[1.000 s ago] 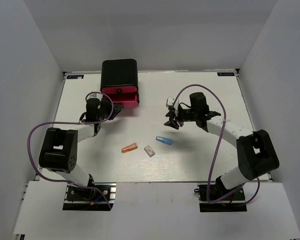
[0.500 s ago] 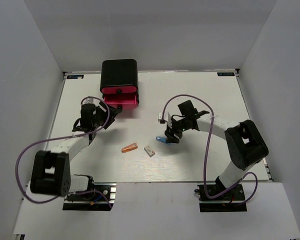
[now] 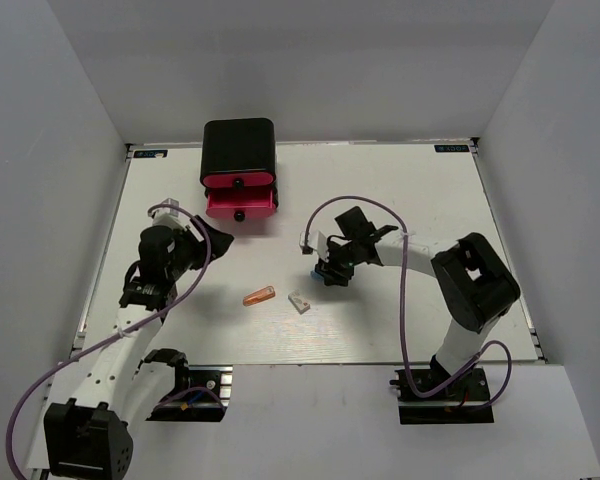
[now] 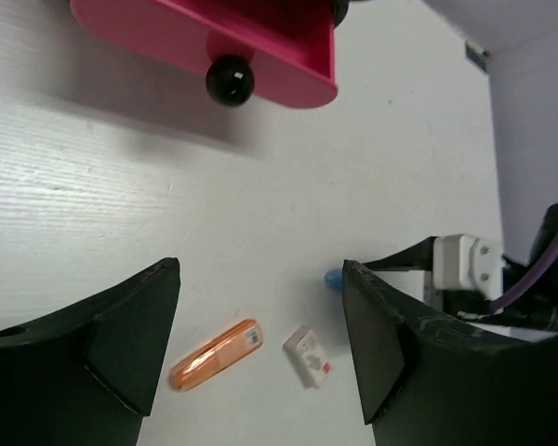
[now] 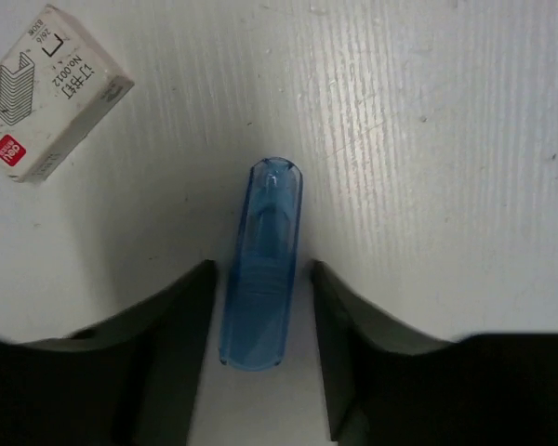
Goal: Sort the stationery into containers
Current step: Pick up the stationery from the center of the board.
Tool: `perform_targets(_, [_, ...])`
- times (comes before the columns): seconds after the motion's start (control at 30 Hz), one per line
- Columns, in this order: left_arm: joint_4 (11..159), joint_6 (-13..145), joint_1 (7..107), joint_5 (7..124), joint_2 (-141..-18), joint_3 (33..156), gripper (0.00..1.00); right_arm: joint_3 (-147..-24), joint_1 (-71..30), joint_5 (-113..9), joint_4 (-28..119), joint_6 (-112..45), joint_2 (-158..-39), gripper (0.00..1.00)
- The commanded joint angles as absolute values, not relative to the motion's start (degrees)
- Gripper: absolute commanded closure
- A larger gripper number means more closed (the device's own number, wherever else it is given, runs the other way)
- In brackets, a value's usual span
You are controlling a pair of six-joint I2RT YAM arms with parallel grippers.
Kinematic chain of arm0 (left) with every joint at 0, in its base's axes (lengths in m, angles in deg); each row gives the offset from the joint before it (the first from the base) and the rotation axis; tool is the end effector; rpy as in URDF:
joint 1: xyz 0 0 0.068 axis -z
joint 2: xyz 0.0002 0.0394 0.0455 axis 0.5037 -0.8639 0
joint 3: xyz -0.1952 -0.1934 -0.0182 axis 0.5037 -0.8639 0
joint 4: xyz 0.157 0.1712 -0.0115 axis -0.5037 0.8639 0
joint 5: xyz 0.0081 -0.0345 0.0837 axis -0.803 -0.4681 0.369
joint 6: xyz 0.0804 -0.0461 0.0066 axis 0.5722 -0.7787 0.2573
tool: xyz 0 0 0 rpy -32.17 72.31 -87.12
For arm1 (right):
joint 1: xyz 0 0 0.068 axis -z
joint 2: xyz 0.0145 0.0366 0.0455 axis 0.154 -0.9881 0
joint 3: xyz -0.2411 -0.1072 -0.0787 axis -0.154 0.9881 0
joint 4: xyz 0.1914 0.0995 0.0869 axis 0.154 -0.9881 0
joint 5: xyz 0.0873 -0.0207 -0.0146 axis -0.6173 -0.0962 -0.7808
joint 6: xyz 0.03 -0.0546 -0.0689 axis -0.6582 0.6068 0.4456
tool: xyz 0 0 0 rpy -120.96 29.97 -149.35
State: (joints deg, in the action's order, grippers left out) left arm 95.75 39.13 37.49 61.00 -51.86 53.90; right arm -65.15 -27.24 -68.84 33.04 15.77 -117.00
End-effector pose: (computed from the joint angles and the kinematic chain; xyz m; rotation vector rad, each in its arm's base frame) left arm 0.2000 -0.0441 0.2413 -0.4076 2.0380 -0.7218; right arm 0.2550 0.2287 0.1425 -1.7132 1.8414 0.4993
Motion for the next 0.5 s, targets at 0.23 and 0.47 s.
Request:
perform_targets(0.23, [106.15,46.52,39.03,57.67,-52.43,53.41,0.30,-73.09,-28.06,-73.47,28.53,17.84,-117.10,1.00])
perform_targets(0.47, [106.77,45.91,41.40,58.28,-54.54,51.57,0.31,-97.50,-28.93,-81.32,32.29,16.53,-124.99,1.00])
